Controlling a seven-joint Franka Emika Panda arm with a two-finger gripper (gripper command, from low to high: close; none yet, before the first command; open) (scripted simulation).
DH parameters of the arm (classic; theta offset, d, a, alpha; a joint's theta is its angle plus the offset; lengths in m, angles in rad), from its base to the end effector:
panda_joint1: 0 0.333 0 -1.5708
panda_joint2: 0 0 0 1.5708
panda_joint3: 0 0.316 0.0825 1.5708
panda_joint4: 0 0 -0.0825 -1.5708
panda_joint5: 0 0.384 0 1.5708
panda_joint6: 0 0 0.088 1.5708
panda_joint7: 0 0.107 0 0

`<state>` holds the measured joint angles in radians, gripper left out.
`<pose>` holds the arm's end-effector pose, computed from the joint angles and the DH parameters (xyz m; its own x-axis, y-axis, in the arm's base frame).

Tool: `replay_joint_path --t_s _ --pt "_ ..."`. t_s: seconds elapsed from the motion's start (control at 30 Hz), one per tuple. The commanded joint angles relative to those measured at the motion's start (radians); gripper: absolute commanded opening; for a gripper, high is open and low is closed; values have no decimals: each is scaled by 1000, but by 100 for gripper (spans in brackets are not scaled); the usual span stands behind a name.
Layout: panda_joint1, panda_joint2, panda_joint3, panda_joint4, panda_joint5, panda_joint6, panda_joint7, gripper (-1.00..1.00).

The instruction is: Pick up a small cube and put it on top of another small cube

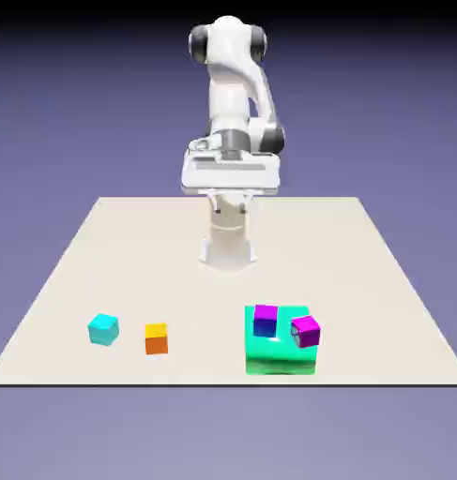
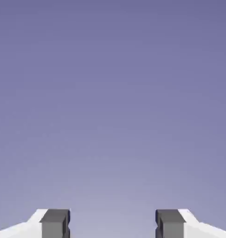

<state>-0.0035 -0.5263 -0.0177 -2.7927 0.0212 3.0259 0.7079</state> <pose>0.3976 -0.0101 0.4479 0.5293 -0.6807 0.5064 -0.4957 -0.7326 -0.4666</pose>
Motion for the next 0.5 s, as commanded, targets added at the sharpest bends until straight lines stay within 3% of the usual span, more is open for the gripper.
replay_joint_path --t_s 0.0,0.47 --pt "-13 36 -15 14 18 -9 -28 0" --pt "-193 544 -220 215 264 -138 -413 0"
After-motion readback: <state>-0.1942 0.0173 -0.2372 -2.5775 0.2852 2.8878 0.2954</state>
